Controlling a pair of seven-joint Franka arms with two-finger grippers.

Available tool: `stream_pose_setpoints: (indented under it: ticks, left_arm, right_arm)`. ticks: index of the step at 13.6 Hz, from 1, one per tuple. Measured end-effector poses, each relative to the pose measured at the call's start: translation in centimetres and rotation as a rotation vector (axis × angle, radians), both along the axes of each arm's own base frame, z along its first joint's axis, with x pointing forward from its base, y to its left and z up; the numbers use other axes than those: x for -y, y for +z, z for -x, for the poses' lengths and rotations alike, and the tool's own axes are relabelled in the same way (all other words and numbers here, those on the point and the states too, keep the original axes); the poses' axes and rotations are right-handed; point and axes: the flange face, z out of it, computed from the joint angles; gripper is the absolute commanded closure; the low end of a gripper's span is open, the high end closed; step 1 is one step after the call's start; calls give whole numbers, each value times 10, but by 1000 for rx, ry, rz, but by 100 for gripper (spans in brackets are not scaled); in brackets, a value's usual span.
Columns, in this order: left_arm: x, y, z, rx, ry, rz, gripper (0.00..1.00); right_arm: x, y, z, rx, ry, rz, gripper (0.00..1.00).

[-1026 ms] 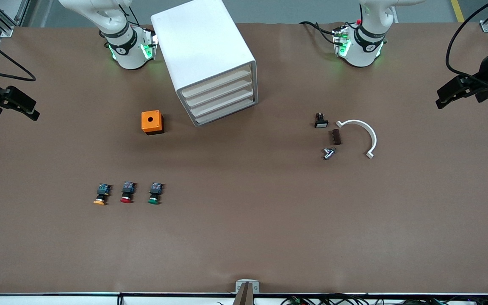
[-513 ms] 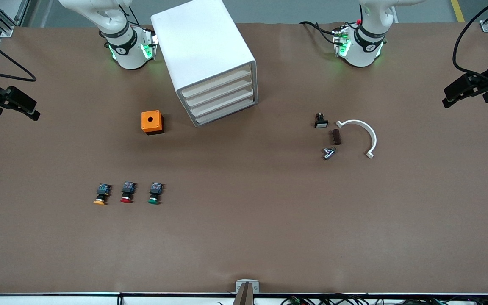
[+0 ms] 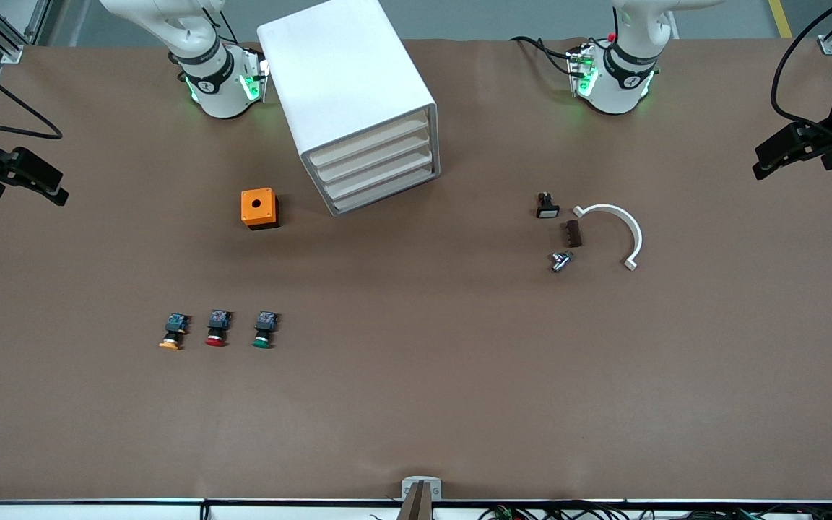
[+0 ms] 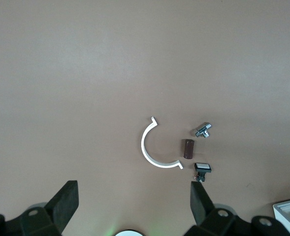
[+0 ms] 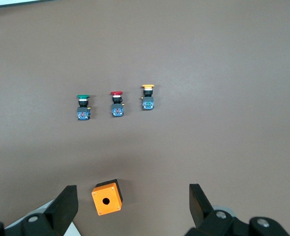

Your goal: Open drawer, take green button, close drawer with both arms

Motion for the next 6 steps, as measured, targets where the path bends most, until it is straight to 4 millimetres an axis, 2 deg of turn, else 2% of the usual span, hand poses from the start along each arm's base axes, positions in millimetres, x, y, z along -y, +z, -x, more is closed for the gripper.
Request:
stream_pose_setpoints:
  ticks: [6]
  left_arm:
    - [-1, 3, 0, 5, -9, 1, 0]
  right_arm:
    - [0, 0, 0, 0, 0, 1, 0]
